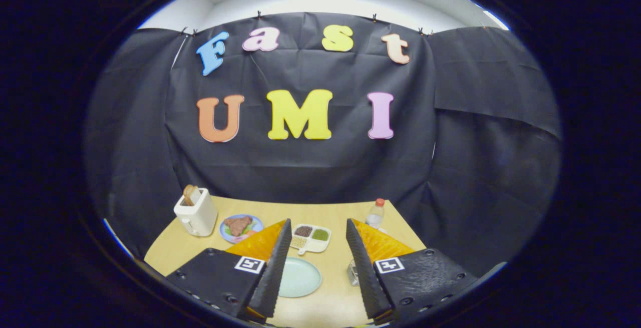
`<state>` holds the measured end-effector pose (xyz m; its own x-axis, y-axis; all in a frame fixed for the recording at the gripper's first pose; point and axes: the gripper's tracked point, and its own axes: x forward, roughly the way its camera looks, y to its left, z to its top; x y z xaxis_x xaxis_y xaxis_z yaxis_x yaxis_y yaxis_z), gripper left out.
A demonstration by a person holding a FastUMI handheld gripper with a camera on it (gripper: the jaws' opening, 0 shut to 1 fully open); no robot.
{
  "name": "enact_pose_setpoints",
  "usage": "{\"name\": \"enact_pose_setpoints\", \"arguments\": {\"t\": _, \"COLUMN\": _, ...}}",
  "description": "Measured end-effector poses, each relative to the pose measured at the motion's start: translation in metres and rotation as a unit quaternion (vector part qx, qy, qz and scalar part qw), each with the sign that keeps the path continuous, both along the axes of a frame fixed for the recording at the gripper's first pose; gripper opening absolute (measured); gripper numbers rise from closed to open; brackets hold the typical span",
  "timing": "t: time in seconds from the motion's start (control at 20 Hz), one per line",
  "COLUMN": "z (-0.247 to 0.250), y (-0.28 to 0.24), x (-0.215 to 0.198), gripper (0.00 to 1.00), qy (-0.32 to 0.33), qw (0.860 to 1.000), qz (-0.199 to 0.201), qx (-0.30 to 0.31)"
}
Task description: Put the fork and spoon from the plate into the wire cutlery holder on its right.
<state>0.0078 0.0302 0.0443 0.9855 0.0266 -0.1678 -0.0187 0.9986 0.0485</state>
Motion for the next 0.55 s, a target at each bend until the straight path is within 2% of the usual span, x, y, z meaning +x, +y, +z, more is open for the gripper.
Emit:
{"name": "enact_pose_setpoints", "arguments": {"t": 0.15, "z": 0.024, "y": 0.023, "x": -0.017, "gripper": 0.76, "qy": -0.026, "qw": 1.000, "qz": 0.014, "qx": 0.001}}
{"name": "enact_pose_setpoints", "arguments": {"t": 0.4, "z": 0.031, "y": 0.047, "x": -0.022, "gripper": 0.96, "qy": -0.049, "qw": 0.998, "qz": 0.027, "qx": -0.025}}
{"name": "enact_pose_setpoints", "arguments": {"t": 0.55, "z": 0.029, "y": 0.059, "x": -0.024, "gripper": 0.96, "qy": -0.054, "qw": 0.997, "qz": 0.036, "qx": -0.029}}
